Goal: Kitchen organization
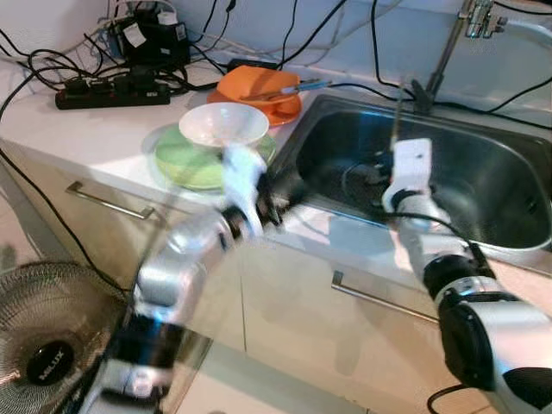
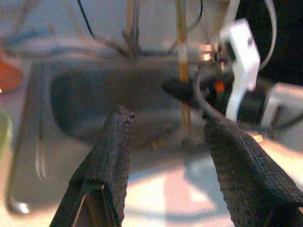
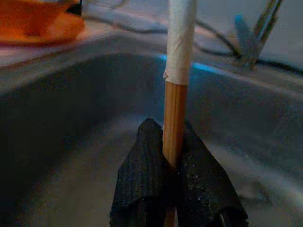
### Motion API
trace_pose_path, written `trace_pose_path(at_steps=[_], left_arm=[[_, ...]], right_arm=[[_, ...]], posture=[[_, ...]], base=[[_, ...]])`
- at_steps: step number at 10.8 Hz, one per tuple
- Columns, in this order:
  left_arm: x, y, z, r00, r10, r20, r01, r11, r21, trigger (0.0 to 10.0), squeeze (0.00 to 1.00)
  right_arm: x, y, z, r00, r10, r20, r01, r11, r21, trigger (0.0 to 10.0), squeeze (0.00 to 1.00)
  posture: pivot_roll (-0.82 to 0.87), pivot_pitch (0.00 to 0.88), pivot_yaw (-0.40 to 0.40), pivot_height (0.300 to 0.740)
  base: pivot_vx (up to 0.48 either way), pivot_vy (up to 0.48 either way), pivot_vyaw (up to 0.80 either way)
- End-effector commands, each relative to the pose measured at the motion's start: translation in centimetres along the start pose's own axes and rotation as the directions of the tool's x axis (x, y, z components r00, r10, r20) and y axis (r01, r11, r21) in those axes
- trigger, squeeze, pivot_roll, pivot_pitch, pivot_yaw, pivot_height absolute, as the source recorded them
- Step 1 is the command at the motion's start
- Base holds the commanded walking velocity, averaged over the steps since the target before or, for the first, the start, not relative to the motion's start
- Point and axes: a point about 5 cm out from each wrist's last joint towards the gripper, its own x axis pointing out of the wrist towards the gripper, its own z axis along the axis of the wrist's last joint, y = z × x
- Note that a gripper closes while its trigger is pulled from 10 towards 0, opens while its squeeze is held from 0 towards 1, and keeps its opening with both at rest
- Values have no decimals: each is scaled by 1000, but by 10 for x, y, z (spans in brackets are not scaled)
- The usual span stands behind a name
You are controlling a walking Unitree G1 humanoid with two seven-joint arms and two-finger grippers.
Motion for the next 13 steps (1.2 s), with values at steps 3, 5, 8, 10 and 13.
trace_pose_path(at_steps=[3, 5, 8, 10, 13], left_arm=[[3, -21, -11, 996, -37, -83, 38, 999, 10, 10000, 0], [3, -24, -16, 993, -36, -114, 38, 999, 9, 10000, 0], [2, -26, -18, 989, -23, -146, 26, 1000, 17, 10000, 0], [0, -25, -19, 989, -15, -150, 17, 1000, 14, 10000, 0], [1, -24, -18, 989, -12, -146, 14, 1000, 14, 10000, 0]], right_arm=[[-7, 9, -27, 992, 20, -126, -21, 1000, -6, 10000, 0], [-7, 11, -32, 984, 13, -175, -10, 1000, 19, 10000, 0], [-8, 14, -35, 977, 20, -214, -12, 999, 39, 10000, 0], [-8, 14, -36, 975, 21, -222, -12, 999, 41, 10000, 957], [-7, 13, -34, 976, 14, -217, -8, 999, 32, 10000, 0]], posture=[[271, 0, -34, 740], [274, 0, -34, 740], [280, 0, -38, 740], [281, 0, -40, 740], [279, 0, -40, 740]], base=[[0, 0, 0], [0, 0, 0], [0, 0, 0], [0, 0, 0], [0, 0, 0]])
